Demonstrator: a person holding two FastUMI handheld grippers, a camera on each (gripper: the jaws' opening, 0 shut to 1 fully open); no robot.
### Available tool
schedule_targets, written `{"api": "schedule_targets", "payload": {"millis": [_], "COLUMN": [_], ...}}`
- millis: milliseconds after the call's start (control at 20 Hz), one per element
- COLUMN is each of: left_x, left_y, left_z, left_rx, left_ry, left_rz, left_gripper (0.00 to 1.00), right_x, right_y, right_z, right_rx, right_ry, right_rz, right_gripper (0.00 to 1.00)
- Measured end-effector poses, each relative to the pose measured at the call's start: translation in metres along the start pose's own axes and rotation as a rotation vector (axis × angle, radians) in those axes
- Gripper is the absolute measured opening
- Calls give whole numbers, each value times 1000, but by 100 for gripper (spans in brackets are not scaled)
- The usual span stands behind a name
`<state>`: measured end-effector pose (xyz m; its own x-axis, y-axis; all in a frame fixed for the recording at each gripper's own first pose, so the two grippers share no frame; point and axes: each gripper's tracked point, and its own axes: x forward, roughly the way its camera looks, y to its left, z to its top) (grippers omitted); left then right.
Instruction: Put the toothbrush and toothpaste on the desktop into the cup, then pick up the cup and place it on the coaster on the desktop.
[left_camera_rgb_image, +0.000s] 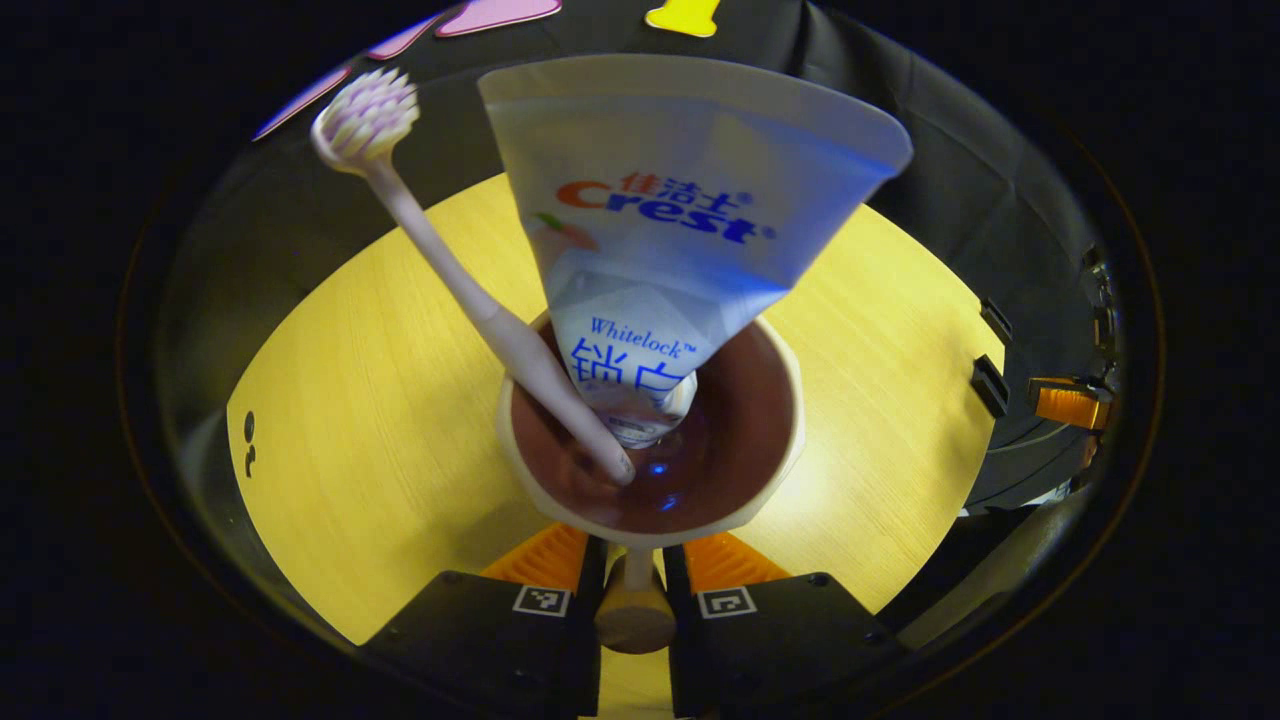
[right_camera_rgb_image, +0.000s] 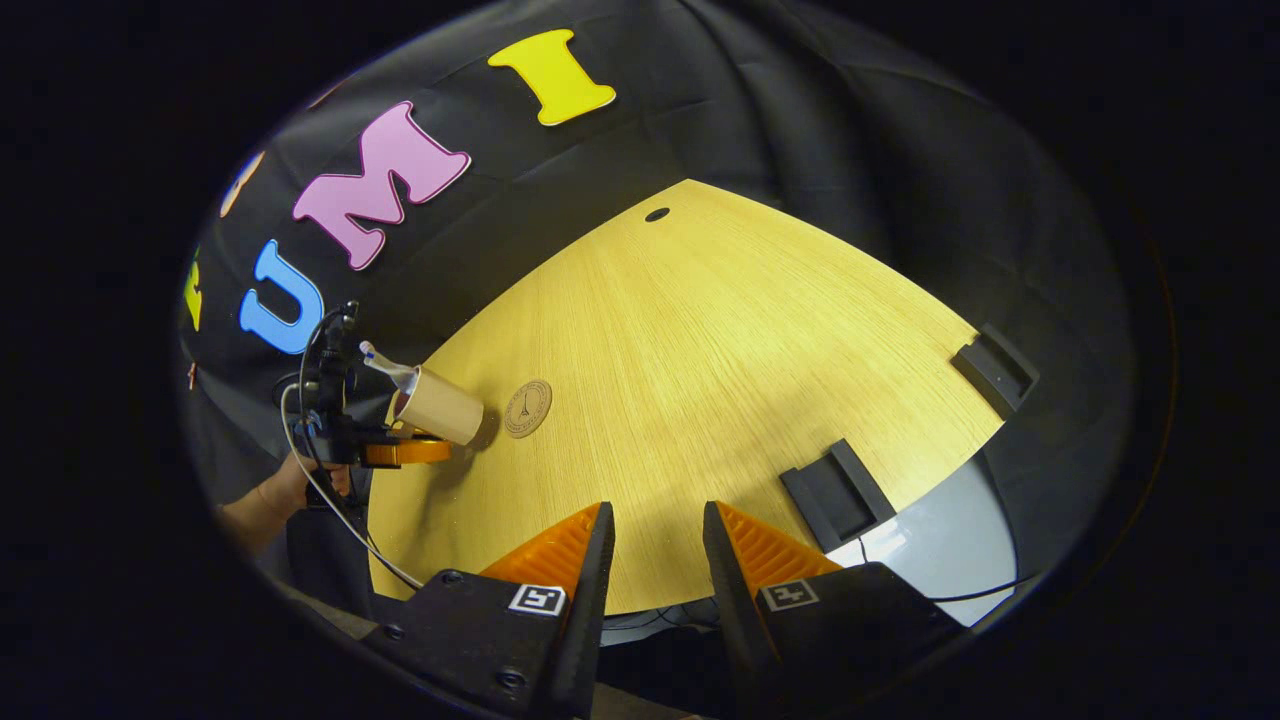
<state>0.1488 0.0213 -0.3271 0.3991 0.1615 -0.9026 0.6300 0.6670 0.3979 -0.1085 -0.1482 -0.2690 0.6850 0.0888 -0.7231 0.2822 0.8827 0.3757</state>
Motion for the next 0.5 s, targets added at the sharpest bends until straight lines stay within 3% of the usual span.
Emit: {"api": "schedule_targets", "payload": {"millis": [50, 150, 500], "left_x": [1, 2, 16], "left_y": [-5, -15, -42], "left_z": [4, 11, 29], "left_rx": [12, 30, 78], "left_ry": [0, 0, 12], "left_rz": [-1, -8, -19], "left_gripper": [36, 32, 32], "right_x": [-1, -5, -21], "right_y": [-2, -6, -34], "right_z": [1, 3, 5], "right_rx": [-2, 9, 49], "right_ry": [-1, -7, -31], "right_rz": [0, 0, -28], "right_gripper": [55, 55, 55]}}
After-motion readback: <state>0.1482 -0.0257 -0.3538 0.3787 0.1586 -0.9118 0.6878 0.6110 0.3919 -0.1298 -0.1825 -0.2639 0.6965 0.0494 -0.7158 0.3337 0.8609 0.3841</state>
